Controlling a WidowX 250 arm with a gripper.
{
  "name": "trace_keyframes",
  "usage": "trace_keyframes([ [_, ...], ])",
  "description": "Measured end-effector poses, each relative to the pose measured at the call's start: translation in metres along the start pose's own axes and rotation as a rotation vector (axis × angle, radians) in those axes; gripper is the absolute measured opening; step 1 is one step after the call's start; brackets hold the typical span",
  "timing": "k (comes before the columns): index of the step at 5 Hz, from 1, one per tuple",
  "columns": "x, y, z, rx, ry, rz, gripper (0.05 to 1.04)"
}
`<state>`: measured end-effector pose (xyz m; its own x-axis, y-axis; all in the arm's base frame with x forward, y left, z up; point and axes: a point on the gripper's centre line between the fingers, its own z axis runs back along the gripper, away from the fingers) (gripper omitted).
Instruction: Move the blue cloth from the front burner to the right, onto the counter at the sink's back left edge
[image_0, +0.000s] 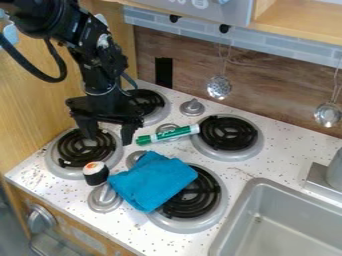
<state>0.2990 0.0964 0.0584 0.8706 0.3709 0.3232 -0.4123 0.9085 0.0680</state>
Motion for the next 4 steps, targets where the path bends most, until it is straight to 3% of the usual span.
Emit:
trace_keyframes([
  [2, -0.009, -0.001, -0.009, -0.003, 0.025, -0.052, 1.001],
  [4, -0.015, -0.011, -0.030, -0.051, 0.046, -0.131, 1.001],
])
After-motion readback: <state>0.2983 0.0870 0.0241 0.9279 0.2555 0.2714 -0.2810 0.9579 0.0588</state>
